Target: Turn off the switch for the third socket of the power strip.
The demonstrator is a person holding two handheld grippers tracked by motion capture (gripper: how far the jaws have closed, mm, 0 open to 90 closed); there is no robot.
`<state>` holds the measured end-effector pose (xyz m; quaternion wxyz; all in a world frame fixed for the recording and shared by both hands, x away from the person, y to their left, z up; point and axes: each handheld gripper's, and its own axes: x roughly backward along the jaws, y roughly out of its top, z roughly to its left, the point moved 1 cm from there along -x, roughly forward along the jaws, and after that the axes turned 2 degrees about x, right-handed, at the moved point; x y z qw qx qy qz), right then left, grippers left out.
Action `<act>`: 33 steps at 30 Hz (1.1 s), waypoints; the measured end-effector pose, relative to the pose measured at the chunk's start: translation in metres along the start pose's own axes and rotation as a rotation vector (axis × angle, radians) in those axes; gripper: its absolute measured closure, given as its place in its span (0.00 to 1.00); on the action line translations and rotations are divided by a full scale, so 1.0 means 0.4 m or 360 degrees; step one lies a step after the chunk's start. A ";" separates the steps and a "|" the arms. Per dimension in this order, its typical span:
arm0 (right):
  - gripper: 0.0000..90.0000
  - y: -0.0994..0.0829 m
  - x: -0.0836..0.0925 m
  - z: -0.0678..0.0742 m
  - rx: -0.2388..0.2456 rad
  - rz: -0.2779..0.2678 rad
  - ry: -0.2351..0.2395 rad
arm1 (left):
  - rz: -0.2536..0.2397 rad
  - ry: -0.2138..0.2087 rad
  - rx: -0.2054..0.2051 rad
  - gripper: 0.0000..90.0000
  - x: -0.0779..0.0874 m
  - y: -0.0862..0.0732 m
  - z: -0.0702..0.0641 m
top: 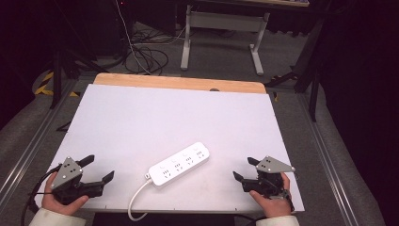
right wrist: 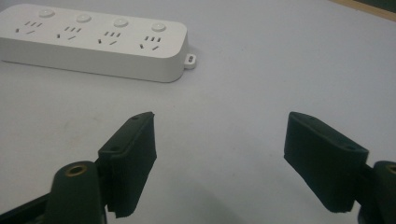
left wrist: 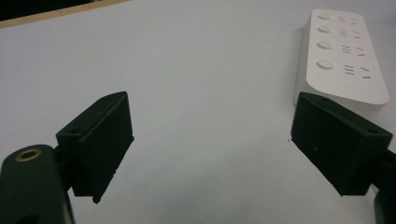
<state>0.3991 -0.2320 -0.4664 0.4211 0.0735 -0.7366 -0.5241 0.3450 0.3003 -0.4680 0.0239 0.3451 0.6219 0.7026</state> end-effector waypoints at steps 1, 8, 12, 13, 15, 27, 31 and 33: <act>0.29 0.000 0.000 0.000 0.0001 0.0000 -0.0001 | 0.0000 -0.0003 0.0000 0.15 0.001 0.000 0.000; 0.29 0.001 -0.001 0.001 0.0013 0.0000 0.0004 | -0.0006 0.0005 -0.0013 0.15 0.002 0.001 -0.001; 0.29 0.002 0.001 0.003 0.0024 -0.0004 -0.0005 | -0.0007 0.0035 -0.0037 0.15 0.003 0.002 -0.002; 0.29 0.002 0.001 0.002 0.0024 -0.0004 -0.0010 | -0.0011 0.0042 -0.0036 0.15 0.002 0.002 -0.003; 0.29 0.001 0.001 0.001 0.0027 -0.0003 -0.0012 | -0.0016 0.0047 -0.0040 0.14 0.002 0.002 -0.004; 0.39 0.008 0.004 0.003 0.0051 0.0002 -0.0012 | -0.0015 0.0055 -0.0055 0.14 0.005 0.003 -0.005; 0.39 0.013 0.002 0.005 0.0041 0.0011 0.0009 | -0.0017 0.0049 -0.0043 0.14 0.004 0.002 -0.007; 0.39 0.019 0.002 0.004 0.0033 0.0014 0.0013 | -0.0014 0.0056 -0.0054 0.14 0.004 0.003 -0.007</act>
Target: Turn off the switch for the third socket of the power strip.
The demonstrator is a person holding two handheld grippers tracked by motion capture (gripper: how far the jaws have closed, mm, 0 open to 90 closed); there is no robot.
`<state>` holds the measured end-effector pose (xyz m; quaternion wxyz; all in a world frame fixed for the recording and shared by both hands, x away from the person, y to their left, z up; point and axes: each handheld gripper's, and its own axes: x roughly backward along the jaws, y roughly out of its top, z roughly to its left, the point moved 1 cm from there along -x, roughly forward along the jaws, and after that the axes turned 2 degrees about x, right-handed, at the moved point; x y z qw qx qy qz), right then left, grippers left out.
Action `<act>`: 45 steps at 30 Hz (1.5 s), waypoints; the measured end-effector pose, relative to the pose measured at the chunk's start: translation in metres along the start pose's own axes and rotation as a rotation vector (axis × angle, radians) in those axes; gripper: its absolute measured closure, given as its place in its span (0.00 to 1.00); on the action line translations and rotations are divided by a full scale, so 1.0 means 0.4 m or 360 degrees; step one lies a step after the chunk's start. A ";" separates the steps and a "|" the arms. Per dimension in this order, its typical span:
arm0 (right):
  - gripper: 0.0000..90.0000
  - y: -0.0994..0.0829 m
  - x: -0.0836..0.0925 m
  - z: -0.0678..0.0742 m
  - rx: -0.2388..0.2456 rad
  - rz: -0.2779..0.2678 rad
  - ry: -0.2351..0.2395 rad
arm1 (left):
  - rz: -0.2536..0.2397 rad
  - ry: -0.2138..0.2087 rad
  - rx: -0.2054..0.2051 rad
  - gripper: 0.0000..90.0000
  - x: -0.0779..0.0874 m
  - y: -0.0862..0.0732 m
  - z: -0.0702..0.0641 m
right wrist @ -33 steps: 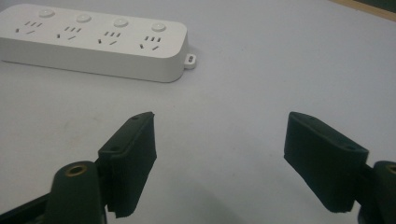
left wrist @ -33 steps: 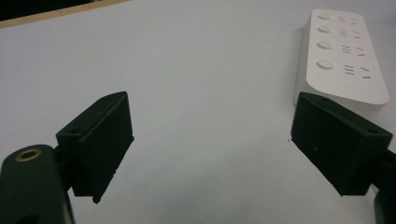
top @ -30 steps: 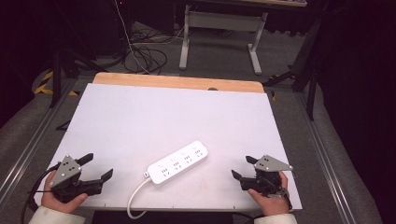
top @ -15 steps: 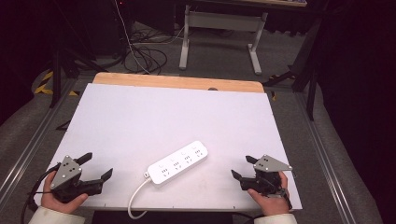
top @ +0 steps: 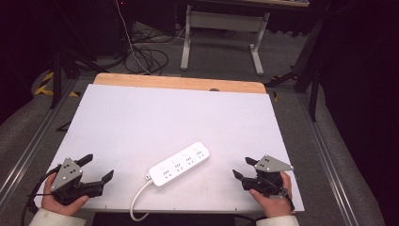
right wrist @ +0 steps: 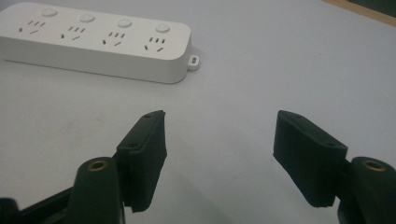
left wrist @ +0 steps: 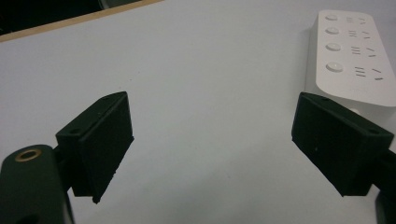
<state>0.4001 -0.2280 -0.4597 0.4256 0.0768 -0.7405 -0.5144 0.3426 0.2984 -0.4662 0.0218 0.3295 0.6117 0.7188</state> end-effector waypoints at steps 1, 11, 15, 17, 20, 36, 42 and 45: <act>0.40 0.004 0.000 -0.001 -0.0007 -0.0007 0.0012 | 0.0000 0.0001 -0.0002 0.14 0.000 0.000 0.000; 0.48 0.070 -0.016 -0.001 -0.0001 0.0003 0.0094 | 0.0005 -0.0002 0.0008 0.15 -0.001 -0.001 -0.003; 0.50 0.103 -0.036 0.010 0.0021 0.0014 0.0133 | 0.0003 -0.0001 0.0006 0.15 0.000 -0.001 -0.002; 0.51 0.118 -0.047 0.017 0.0040 0.0020 0.0153 | 0.0003 -0.0002 0.0007 0.15 0.000 -0.001 -0.003; 0.52 0.133 -0.061 0.023 0.0046 0.0022 0.0181 | 0.0004 -0.0002 0.0008 0.15 0.000 -0.001 -0.003; 0.54 0.206 -0.102 0.054 0.0129 0.0039 0.0262 | 0.0009 -0.0013 0.0017 0.15 -0.001 -0.001 -0.004; 0.55 0.231 -0.118 0.067 0.0165 0.0052 0.0293 | 0.0009 -0.0016 0.0017 0.15 -0.001 -0.001 -0.004; 0.55 0.242 -0.127 0.074 0.0182 0.0063 0.0318 | 0.0010 -0.0010 0.0011 0.15 -0.002 0.000 -0.003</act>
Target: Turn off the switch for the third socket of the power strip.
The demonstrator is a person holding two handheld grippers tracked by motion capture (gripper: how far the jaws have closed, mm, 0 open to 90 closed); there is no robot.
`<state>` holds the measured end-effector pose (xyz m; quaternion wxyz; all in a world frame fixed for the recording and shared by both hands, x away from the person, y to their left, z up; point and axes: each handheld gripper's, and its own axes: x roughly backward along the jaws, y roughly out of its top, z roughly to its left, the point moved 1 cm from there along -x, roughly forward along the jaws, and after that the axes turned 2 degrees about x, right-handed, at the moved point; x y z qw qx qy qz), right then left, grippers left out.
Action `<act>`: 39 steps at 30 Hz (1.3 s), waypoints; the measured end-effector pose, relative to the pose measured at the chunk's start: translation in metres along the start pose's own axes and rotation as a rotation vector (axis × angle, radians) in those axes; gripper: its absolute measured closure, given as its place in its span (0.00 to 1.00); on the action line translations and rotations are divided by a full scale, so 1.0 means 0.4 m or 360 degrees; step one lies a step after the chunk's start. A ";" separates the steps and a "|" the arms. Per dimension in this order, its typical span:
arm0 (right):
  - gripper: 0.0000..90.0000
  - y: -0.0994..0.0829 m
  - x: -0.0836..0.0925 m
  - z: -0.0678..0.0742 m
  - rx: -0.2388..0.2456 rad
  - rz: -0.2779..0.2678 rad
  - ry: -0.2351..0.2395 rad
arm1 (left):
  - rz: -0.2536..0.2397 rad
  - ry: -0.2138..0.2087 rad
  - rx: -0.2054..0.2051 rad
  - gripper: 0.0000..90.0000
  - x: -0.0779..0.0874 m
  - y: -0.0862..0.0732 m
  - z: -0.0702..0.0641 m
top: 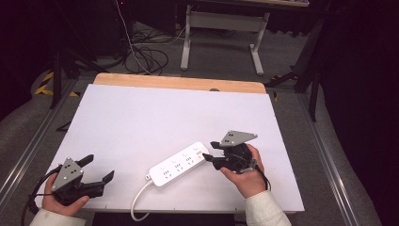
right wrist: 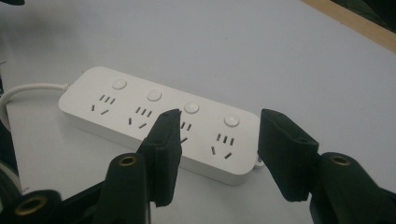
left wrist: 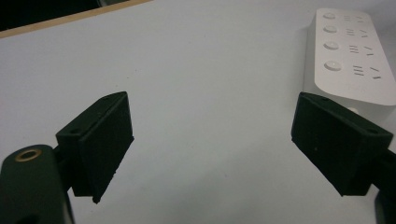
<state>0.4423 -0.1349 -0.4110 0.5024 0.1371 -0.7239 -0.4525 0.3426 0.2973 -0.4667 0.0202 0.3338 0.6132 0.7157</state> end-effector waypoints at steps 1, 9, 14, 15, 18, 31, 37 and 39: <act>0.56 0.004 -0.004 0.002 0.0008 0.0004 0.0004 | 0.0002 0.0001 0.0000 0.15 0.000 0.000 0.000; 0.58 0.025 -0.029 0.010 0.0038 0.0017 0.0029 | 0.0007 -0.0005 -0.0007 0.15 0.000 0.000 0.000; 0.61 0.038 -0.049 0.015 0.0059 0.0040 0.0055 | 0.0006 -0.0010 -0.0002 0.15 0.000 0.000 -0.001; 0.62 0.041 -0.053 0.016 0.0063 0.0044 0.0058 | 0.0006 -0.0010 -0.0001 0.15 0.000 0.000 -0.001; 0.63 0.047 -0.066 0.020 0.0078 0.0064 0.0062 | 0.0006 -0.0009 -0.0005 0.15 -0.001 0.000 -0.001; 0.69 0.069 -0.112 0.026 0.0073 0.0109 0.0103 | 0.0011 -0.0015 0.0004 0.15 -0.002 -0.001 -0.003; 0.71 0.074 -0.130 0.024 0.0055 0.0116 0.0120 | 0.0013 -0.0017 0.0001 0.15 -0.002 -0.001 -0.002; 0.74 0.074 -0.135 0.023 0.0055 0.0122 0.0123 | 0.0013 -0.0018 0.0001 0.15 -0.002 -0.001 -0.002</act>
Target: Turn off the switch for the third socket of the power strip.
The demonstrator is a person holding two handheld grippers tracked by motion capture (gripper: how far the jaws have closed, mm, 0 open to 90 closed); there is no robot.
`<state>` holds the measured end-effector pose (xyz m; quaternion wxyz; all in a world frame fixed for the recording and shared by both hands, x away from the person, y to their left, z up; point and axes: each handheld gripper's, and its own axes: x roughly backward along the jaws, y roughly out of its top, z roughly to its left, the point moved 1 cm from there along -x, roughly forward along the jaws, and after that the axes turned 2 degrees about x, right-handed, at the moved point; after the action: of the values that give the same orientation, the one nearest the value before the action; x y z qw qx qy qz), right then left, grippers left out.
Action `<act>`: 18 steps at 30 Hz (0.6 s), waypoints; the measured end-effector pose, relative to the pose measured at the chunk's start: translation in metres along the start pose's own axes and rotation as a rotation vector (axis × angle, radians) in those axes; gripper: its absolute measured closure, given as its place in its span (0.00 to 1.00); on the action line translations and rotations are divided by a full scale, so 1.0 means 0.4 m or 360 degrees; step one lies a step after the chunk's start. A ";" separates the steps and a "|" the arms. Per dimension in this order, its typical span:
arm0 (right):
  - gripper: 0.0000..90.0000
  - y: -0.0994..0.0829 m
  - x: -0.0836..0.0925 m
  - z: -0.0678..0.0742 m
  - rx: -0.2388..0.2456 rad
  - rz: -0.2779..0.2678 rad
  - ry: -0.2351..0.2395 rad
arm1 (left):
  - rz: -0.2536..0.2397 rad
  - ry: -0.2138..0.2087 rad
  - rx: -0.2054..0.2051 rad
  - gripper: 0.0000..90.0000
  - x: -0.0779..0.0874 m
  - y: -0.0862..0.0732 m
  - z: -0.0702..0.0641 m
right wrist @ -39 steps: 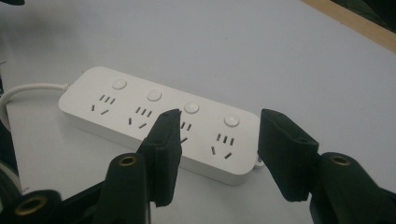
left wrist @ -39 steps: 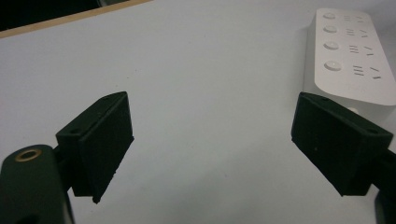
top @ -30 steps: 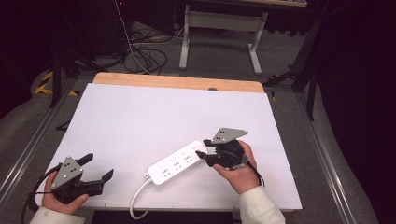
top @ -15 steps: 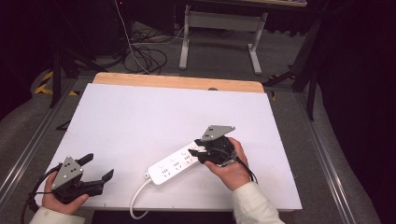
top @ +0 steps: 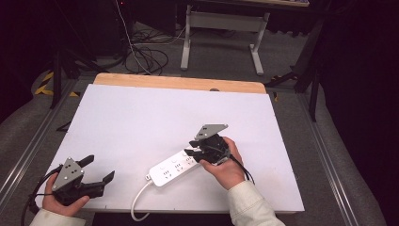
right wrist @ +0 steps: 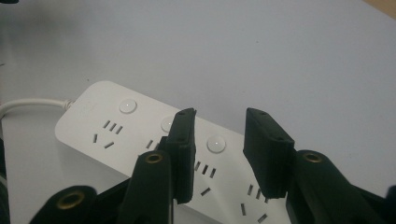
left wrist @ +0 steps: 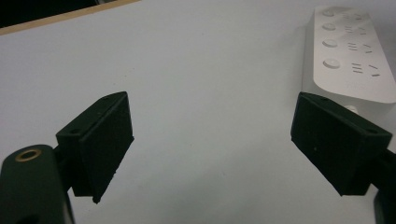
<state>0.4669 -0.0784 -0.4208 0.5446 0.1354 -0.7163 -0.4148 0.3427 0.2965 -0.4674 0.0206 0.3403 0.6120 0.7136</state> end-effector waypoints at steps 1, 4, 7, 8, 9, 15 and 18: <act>0.79 0.000 -0.003 -0.001 -0.0007 0.0011 0.0018 | 0.0001 0.0001 0.0000 0.15 0.000 0.000 0.000; 0.90 -0.001 -0.015 -0.007 -0.0024 0.0043 0.0064 | 0.0000 0.0002 0.0005 0.15 0.000 0.000 -0.001; 0.98 -0.001 -0.026 -0.008 -0.0013 0.0057 0.0059 | 0.0000 0.0001 0.0003 0.15 0.000 0.000 -0.001; 0.99 0.000 -0.030 -0.007 -0.0011 0.0064 0.0053 | 0.0000 0.0001 0.0003 0.15 0.000 0.000 -0.001; 1.00 0.000 -0.035 -0.006 -0.0008 0.0073 0.0050 | 0.0000 0.0002 0.0004 0.15 0.000 0.000 -0.001; 1.00 -0.001 -0.063 -0.007 -0.0015 0.0125 0.0070 | 0.0000 -0.0001 0.0004 0.15 0.000 0.000 0.000; 1.00 -0.001 -0.073 -0.008 -0.0020 0.0148 0.0067 | 0.0000 0.0002 0.0000 0.15 0.000 0.000 0.000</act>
<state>0.4806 -0.0614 -0.4404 0.5790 0.1074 -0.7076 -0.3906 0.3427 0.2964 -0.4674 0.0201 0.3398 0.6120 0.7139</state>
